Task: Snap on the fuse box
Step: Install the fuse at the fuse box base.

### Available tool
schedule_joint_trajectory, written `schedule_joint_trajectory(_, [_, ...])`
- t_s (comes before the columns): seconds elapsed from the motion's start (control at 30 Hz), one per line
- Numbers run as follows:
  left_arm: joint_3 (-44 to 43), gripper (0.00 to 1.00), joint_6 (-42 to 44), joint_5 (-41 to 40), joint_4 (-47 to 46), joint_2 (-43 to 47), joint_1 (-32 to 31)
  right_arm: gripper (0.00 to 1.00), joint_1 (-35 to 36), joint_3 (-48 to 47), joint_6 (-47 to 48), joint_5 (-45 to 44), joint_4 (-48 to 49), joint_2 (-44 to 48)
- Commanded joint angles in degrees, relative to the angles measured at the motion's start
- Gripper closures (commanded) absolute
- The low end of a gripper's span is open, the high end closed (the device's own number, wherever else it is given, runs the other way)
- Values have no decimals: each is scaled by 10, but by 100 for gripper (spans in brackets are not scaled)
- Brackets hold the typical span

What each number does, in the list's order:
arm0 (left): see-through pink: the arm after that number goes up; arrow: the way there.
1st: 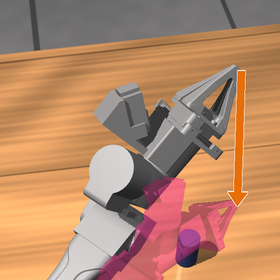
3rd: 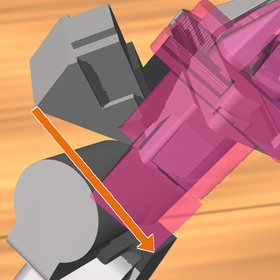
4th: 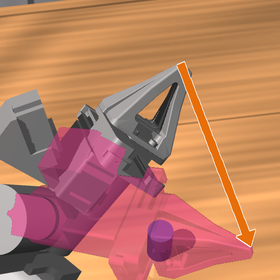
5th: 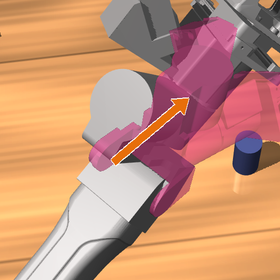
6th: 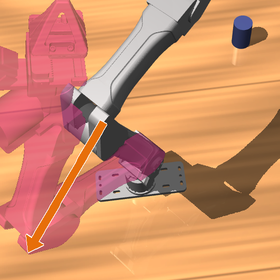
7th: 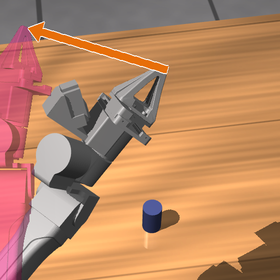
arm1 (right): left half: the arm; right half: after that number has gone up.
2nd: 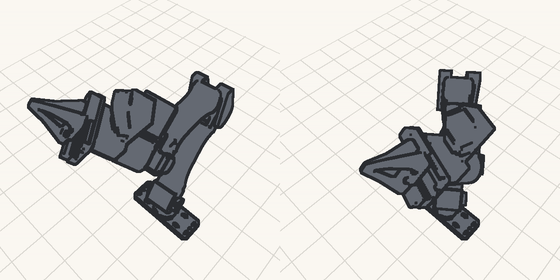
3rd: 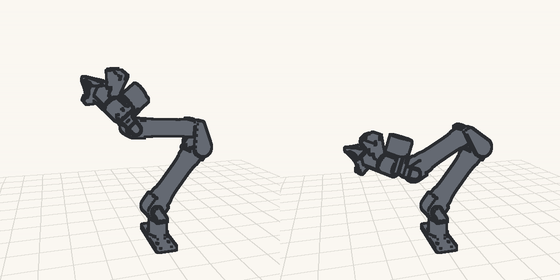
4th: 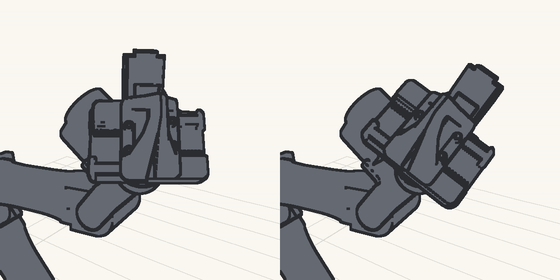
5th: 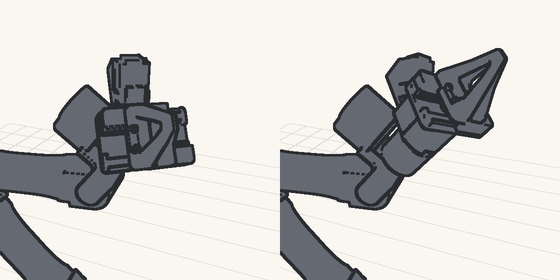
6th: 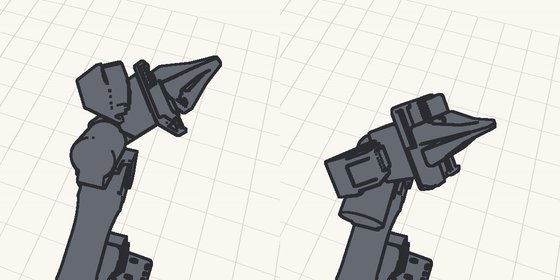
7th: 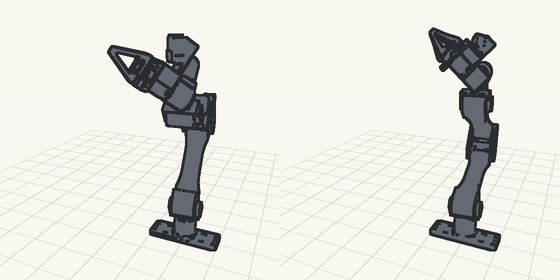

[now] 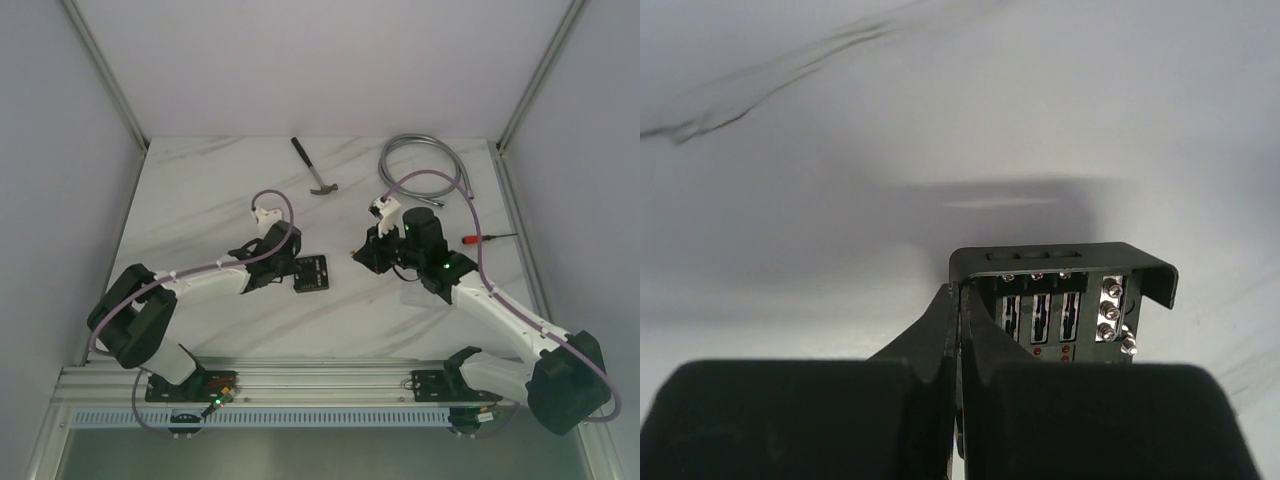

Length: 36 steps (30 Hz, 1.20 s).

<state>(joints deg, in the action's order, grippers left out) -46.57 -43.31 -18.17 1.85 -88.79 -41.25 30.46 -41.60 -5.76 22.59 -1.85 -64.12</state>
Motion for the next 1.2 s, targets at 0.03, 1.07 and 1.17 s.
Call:
schedule_joint_trajectory(0.03, [9,100,-158,-78,33,28,-4,100,12,1,-8,-22,12,-1])
schedule_joint_trajectory(1.07, [47,26,-113,-7,64,149,72,100,171,-217,-61,-246,-112,-262])
schedule_joint_trajectory(1.17, [72,19,-84,27,55,172,110,100,188,-254,-75,-277,-137,-300])
